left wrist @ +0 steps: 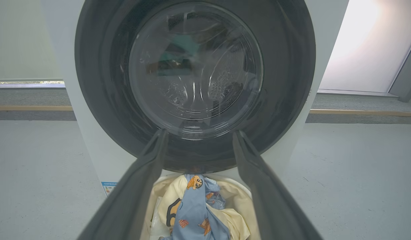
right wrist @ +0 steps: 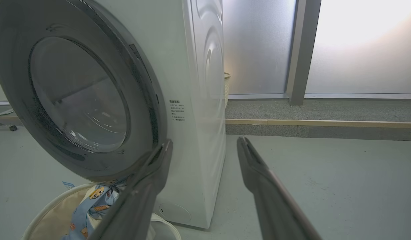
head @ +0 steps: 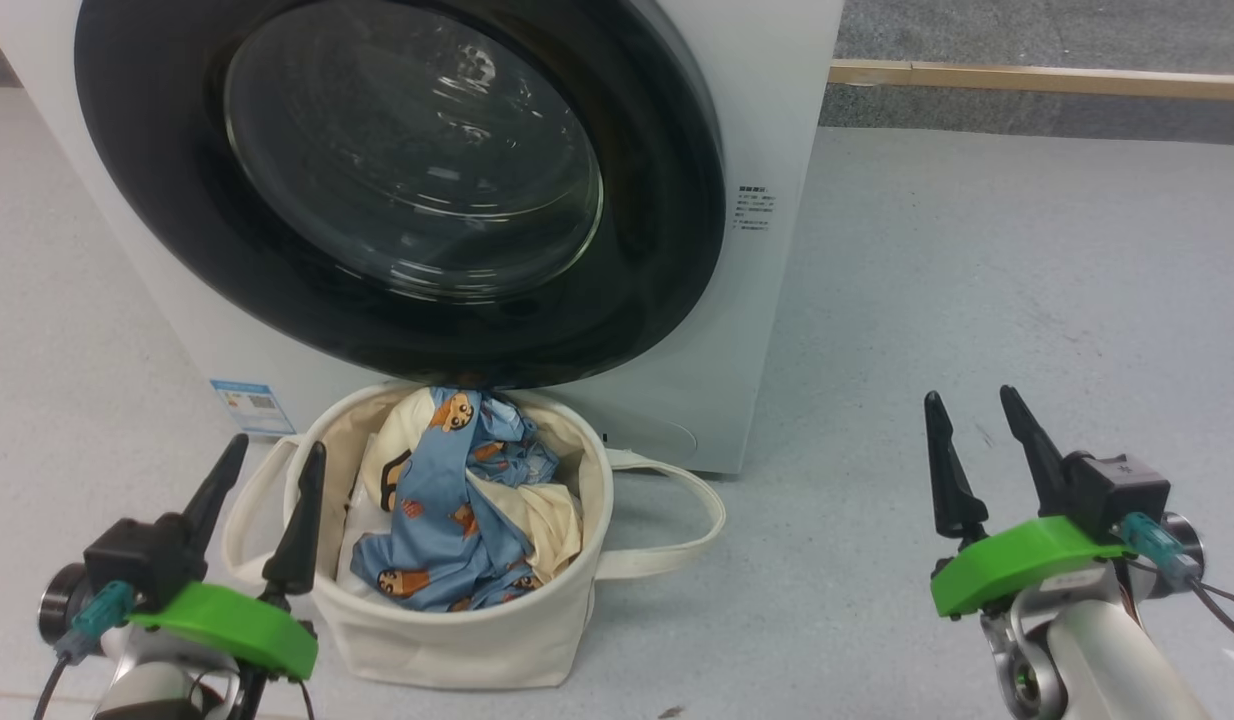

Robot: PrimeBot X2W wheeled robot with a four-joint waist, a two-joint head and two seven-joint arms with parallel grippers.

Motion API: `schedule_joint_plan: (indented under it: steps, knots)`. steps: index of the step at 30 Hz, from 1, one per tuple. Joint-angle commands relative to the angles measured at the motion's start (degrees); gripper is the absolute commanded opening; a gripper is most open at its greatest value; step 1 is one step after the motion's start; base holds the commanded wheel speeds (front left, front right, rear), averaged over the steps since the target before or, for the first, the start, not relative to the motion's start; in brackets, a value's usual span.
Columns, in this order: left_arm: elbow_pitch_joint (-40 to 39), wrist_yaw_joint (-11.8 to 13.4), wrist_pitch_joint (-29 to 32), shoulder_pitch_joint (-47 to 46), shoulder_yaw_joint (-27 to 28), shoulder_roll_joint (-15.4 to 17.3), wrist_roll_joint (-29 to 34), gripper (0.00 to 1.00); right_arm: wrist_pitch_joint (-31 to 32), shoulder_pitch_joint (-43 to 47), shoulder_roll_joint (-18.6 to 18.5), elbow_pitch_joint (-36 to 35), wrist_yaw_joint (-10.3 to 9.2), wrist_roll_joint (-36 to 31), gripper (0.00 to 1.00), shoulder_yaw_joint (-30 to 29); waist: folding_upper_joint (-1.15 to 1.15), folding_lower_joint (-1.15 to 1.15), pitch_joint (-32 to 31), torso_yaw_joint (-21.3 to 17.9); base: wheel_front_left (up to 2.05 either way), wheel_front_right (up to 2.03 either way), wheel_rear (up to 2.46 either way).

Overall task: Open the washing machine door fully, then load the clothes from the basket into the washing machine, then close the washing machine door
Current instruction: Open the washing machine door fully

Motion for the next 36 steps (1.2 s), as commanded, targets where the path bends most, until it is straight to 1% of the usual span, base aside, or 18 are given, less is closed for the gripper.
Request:
schedule_joint_plan:
  steps: [1, 9, 23, 31, 36]
  knots:
    - [-1.91, 0.03, -0.69, -2.72, 1.91, 1.97, -0.42, 1.0, -0.71, -1.02, -0.09, -1.79, 0.0, 0.29, 1.0, 0.9, 0.0, 0.0, 0.04, 0.01, 0.12, 0.12, -0.23]
    - [-1.8, 0.03, -0.69, -2.66, 2.0, 2.2, -0.43, 1.0, -0.71, -1.11, 0.08, -1.61, 0.0, 0.66, 1.0, 0.68, 0.0, 0.0, 0.2, 0.07, 0.0, 0.0, -0.01]
    - [-1.71, 0.03, -0.69, -2.27, 3.75, 1.44, 0.43, 1.0, -0.71, -1.27, 1.17, -1.54, 0.0, 0.93, 1.0, -1.25, 0.0, 0.0, 0.36, 0.08, 0.0, 0.0, 0.0]
    - [-1.67, 0.11, -0.69, -1.89, 5.63, 0.06, -0.08, 1.0, -0.71, -1.42, 1.71, -1.2, 0.0, 1.09, 1.0, -2.48, 0.0, 0.0, 0.64, 0.26, 0.0, 0.0, 0.0]
    - [-4.05, 0.23, -0.69, -2.07, 7.64, -1.29, -0.4, 1.0, -0.71, -2.21, 2.42, -1.06, 0.0, 1.54, 1.0, -3.68, 0.0, 0.0, 2.22, 0.95, 0.0, 0.0, 0.0]
